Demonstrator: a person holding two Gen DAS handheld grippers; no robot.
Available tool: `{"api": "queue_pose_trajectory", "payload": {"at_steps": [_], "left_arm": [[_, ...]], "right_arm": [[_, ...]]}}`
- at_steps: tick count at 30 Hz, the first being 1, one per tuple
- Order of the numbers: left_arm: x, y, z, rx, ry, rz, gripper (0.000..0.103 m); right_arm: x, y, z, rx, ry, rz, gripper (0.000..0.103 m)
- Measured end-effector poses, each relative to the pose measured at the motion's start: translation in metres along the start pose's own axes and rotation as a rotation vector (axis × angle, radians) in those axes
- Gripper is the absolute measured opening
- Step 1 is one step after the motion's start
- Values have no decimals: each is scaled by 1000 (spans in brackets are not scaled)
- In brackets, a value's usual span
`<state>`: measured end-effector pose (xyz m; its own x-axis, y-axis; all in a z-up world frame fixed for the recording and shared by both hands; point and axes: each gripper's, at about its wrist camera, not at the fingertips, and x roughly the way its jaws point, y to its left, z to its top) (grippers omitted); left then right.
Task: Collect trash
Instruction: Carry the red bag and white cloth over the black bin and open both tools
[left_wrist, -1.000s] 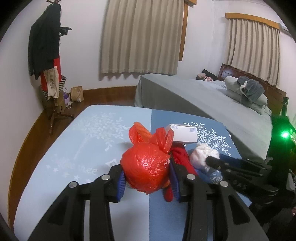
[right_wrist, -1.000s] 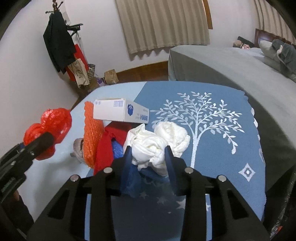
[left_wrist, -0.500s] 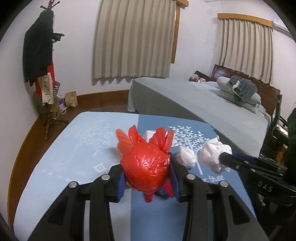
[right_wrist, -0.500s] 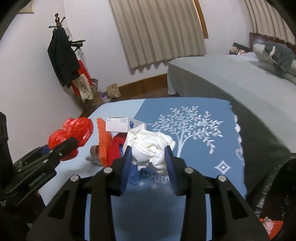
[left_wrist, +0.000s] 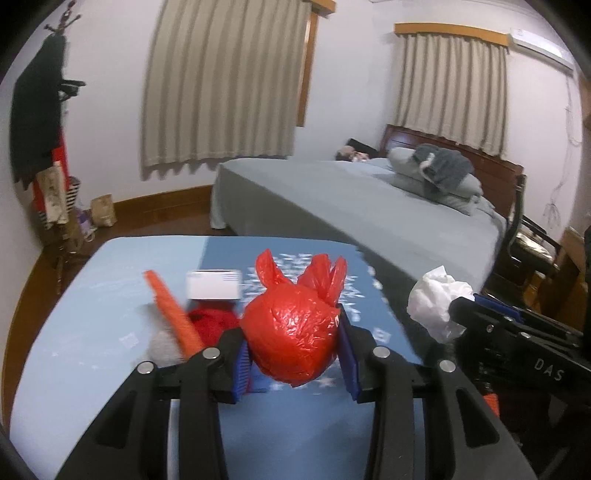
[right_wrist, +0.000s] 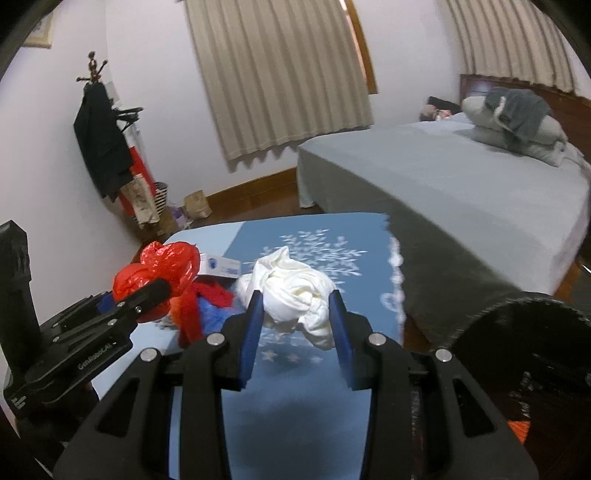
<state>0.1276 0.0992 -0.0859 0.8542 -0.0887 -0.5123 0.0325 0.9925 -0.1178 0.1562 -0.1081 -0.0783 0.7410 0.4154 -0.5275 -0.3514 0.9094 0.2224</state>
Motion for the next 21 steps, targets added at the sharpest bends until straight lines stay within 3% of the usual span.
{"api": "queue_pose_trajectory", "payload": {"at_steps": [21], "left_arm": [[24,-149,4,165,24,-268,40]], "right_arm": [[-93,-127,-38,143,-68,-290,35]]}}
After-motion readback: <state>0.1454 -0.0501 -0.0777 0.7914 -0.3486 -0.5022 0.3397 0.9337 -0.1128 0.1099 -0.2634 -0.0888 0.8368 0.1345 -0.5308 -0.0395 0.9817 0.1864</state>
